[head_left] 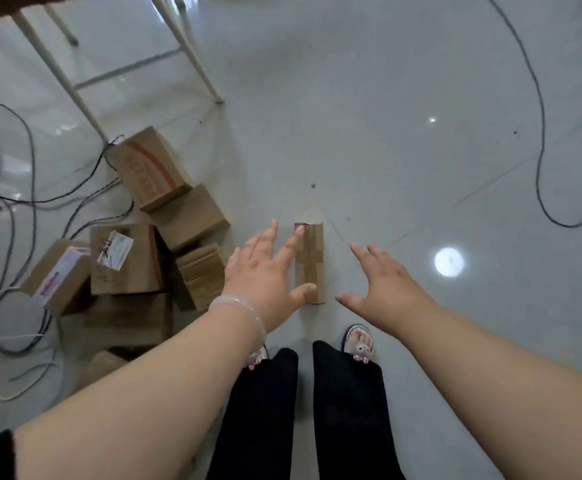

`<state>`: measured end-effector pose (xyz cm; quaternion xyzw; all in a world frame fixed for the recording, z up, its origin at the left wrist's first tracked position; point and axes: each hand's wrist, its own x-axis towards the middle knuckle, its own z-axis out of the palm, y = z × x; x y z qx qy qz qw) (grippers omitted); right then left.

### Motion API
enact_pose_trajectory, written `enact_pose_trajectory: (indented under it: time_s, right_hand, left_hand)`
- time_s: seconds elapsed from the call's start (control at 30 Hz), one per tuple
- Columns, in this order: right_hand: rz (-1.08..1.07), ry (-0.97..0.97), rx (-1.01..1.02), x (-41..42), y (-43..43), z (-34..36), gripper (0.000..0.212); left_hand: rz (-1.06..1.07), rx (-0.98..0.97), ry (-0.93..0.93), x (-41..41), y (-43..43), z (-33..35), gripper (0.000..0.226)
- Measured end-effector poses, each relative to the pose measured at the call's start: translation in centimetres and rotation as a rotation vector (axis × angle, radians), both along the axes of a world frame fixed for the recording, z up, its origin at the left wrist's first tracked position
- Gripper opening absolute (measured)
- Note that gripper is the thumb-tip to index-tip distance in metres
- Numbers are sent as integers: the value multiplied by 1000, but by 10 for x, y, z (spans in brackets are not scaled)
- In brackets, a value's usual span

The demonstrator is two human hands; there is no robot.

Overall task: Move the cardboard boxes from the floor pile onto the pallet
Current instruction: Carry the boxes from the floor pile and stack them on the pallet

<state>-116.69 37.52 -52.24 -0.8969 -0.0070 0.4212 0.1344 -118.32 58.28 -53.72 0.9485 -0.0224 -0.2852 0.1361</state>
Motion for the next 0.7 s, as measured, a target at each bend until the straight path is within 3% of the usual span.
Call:
enact_pose_trajectory:
  time_s: [0.27, 0.43, 0.6, 0.7]
  right_hand:
    - [-47, 65, -16, 23, -25, -220, 88]
    - [-83, 117, 70, 14, -10, -338, 90]
    - [-179, 127, 151, 3, 1, -416, 100]
    - [-260, 123, 270, -4, -1, -438, 107]
  left_hand:
    - [131, -23, 224, 2, -32, -218, 79]
    - [253, -85, 258, -2, -45, -329, 79]
    - [297, -153, 331, -9, -48, -405, 79]
    - [326, -309, 389, -10, -52, -427, 84]
